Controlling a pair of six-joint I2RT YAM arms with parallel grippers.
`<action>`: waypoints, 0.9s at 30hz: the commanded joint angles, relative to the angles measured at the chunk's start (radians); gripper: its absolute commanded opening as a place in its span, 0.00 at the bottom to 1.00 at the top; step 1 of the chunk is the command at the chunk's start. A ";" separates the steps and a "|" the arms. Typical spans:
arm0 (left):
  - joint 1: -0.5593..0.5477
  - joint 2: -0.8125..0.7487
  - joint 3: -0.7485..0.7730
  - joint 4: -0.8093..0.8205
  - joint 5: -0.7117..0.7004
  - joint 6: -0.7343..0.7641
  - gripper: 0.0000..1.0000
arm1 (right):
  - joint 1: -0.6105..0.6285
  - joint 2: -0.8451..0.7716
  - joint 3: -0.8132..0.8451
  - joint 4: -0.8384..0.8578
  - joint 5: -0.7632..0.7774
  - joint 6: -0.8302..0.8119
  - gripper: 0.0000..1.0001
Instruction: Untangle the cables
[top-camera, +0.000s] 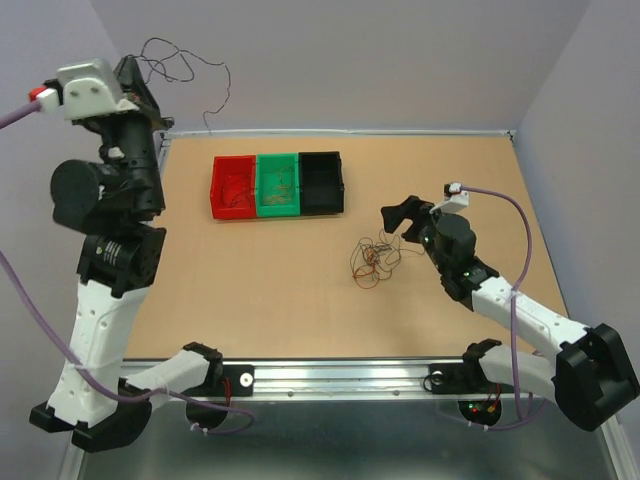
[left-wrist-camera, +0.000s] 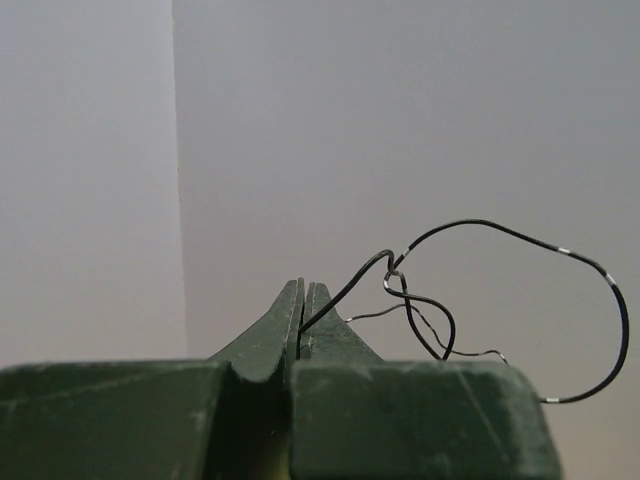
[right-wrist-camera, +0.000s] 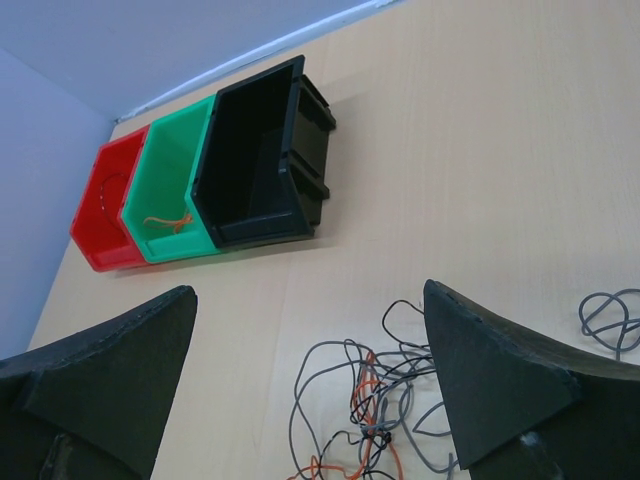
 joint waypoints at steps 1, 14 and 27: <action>0.006 0.029 -0.036 0.004 -0.013 0.036 0.00 | 0.003 -0.026 -0.025 0.069 -0.008 -0.016 1.00; 0.234 0.011 -0.415 0.149 0.125 -0.014 0.00 | 0.003 -0.049 -0.033 0.074 -0.017 -0.009 1.00; 0.299 0.147 -0.543 0.196 0.208 -0.059 0.00 | 0.003 -0.047 -0.034 0.074 -0.023 -0.009 1.00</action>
